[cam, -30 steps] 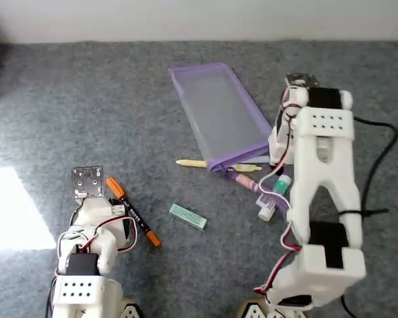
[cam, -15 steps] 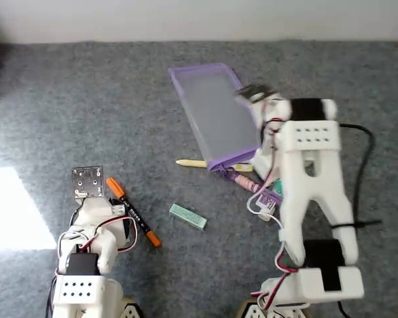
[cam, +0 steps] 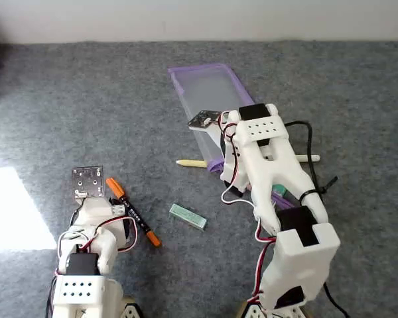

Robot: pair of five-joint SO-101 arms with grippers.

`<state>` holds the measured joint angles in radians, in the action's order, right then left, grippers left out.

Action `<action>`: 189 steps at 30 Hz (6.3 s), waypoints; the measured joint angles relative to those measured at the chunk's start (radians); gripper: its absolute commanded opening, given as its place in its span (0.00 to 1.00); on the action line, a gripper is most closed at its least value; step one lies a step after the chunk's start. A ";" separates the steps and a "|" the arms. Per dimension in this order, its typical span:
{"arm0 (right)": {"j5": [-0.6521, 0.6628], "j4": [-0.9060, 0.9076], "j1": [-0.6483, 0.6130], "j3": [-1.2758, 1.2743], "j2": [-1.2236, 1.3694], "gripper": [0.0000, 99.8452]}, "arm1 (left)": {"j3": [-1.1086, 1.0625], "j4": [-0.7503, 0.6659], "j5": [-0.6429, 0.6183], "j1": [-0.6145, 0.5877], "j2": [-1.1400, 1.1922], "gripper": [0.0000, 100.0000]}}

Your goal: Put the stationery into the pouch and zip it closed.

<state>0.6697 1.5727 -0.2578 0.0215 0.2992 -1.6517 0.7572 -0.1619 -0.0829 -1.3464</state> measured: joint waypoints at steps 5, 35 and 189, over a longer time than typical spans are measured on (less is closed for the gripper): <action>0.000 -0.026 0.000 0.000 0.000 0.24 | 0.000 0.000 0.000 0.000 0.000 0.01; 0.000 -0.117 0.008 0.061 0.242 0.05 | 0.000 0.000 0.000 0.000 0.000 0.01; -0.634 0.107 -0.427 -0.038 -0.965 0.01 | 0.655 0.453 -0.259 0.385 -0.011 0.36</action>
<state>0.0361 1.6801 -0.6843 -0.0169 -0.6659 -0.9966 1.2098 -0.4212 0.3023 -1.3571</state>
